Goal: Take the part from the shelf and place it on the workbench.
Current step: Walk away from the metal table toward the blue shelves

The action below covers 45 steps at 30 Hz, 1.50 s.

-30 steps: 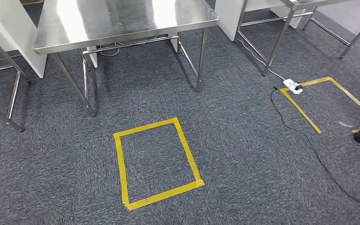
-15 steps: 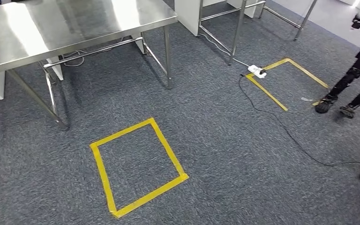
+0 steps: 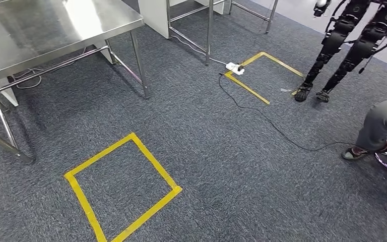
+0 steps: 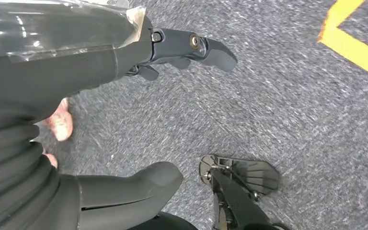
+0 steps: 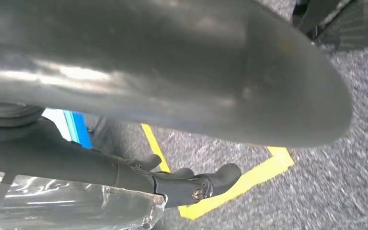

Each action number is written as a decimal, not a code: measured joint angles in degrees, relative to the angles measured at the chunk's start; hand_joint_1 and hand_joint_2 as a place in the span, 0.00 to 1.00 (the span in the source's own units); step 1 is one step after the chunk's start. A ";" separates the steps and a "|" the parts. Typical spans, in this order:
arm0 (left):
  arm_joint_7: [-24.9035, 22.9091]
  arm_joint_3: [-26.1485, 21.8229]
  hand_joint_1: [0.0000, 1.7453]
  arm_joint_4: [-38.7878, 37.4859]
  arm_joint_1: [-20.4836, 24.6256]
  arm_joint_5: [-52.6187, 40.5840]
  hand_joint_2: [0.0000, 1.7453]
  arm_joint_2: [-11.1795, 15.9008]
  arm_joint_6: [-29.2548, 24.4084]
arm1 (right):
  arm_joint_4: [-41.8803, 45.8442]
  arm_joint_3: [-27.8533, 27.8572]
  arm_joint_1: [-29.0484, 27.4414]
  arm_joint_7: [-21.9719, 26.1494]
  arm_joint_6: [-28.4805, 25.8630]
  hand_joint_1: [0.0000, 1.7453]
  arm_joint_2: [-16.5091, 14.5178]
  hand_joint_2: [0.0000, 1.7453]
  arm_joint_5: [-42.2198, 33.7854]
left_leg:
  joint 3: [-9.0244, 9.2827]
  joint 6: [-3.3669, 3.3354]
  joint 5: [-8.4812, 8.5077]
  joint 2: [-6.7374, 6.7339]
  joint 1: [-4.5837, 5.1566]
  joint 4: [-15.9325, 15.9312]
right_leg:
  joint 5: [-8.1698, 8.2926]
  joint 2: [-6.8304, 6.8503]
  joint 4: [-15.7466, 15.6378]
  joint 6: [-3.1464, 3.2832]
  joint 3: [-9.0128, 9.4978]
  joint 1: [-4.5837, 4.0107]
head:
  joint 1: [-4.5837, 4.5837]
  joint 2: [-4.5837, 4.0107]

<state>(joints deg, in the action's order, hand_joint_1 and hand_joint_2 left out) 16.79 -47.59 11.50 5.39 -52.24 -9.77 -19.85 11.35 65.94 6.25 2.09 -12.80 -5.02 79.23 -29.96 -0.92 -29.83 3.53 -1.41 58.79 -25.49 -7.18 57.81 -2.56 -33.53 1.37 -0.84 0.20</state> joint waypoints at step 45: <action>-2.68 4.38 0.00 -0.39 1.03 -6.66 1.00 -2.72 -0.52 | -2.21 0.72 0.31 -8.81 -1.86 0.00 4.97 0.00 -1.96 | -0.34 -1.03 1.01 -10.34 1.40 -0.95 | -1.73 10.95 -0.73 0.22 1.89 -1.18 | 1.13 0.00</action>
<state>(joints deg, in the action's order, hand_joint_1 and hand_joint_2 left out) 14.10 -43.22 11.10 6.42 -58.90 -12.49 -20.37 9.15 66.66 6.55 -6.72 -14.66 -0.05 77.26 -30.31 -1.95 -28.82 -6.81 -0.01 57.85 -27.22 3.77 57.07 -2.34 -31.64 0.19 0.28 0.20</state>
